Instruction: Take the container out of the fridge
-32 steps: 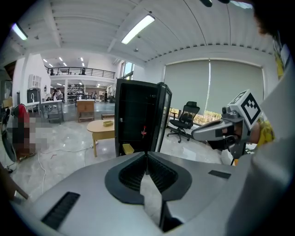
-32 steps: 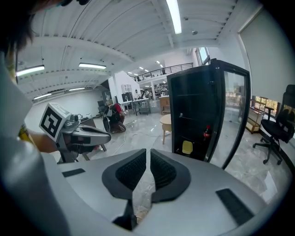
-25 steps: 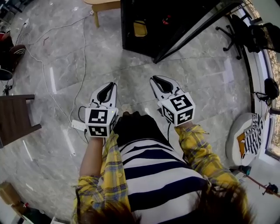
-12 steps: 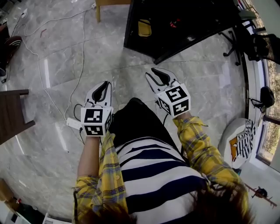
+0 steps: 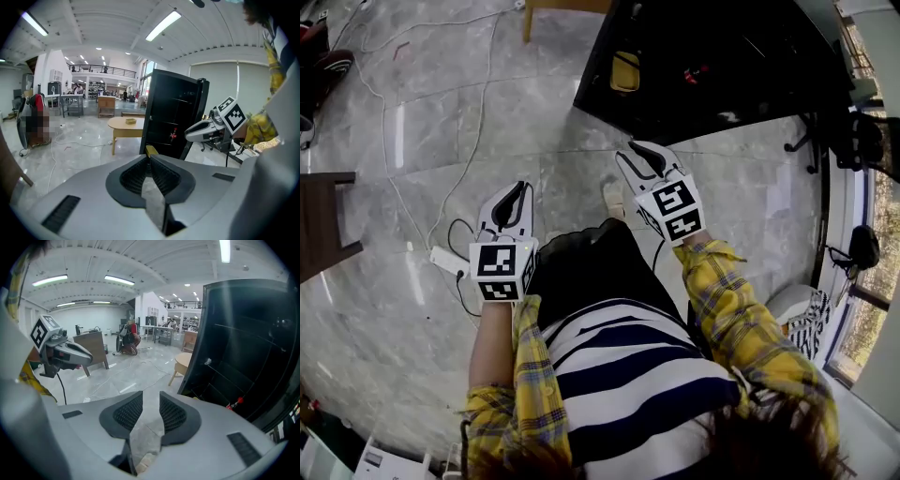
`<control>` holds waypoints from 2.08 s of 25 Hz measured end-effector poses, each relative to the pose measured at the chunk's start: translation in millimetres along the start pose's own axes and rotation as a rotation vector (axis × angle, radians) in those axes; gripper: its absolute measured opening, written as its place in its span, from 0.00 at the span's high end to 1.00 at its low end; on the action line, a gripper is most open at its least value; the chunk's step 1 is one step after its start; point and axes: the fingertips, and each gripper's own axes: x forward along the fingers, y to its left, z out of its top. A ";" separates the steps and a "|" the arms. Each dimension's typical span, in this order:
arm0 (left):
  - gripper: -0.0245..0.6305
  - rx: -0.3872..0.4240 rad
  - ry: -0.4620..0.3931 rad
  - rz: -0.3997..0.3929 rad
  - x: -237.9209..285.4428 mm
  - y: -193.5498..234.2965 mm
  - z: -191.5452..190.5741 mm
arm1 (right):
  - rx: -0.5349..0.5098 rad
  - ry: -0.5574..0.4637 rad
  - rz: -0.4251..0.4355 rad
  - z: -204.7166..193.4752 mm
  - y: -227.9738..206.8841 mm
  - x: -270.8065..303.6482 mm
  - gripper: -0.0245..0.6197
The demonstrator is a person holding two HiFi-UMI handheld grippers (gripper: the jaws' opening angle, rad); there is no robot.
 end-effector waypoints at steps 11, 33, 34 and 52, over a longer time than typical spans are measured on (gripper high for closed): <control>0.91 -0.106 0.020 0.098 82.4 -14.2 -16.8 | -0.138 0.094 0.085 -33.6 -80.0 67.2 0.80; 0.91 -0.143 0.096 0.148 257.9 -9.2 -98.7 | -0.279 0.245 0.063 -151.7 -184.0 249.0 0.79; 0.91 -0.144 0.101 0.150 264.2 -7.8 -103.8 | -0.291 0.255 0.059 -158.0 -188.1 256.7 0.79; 0.91 -0.160 0.145 0.165 359.5 20.7 -163.8 | -0.370 0.371 -0.007 -232.9 -236.3 366.5 0.76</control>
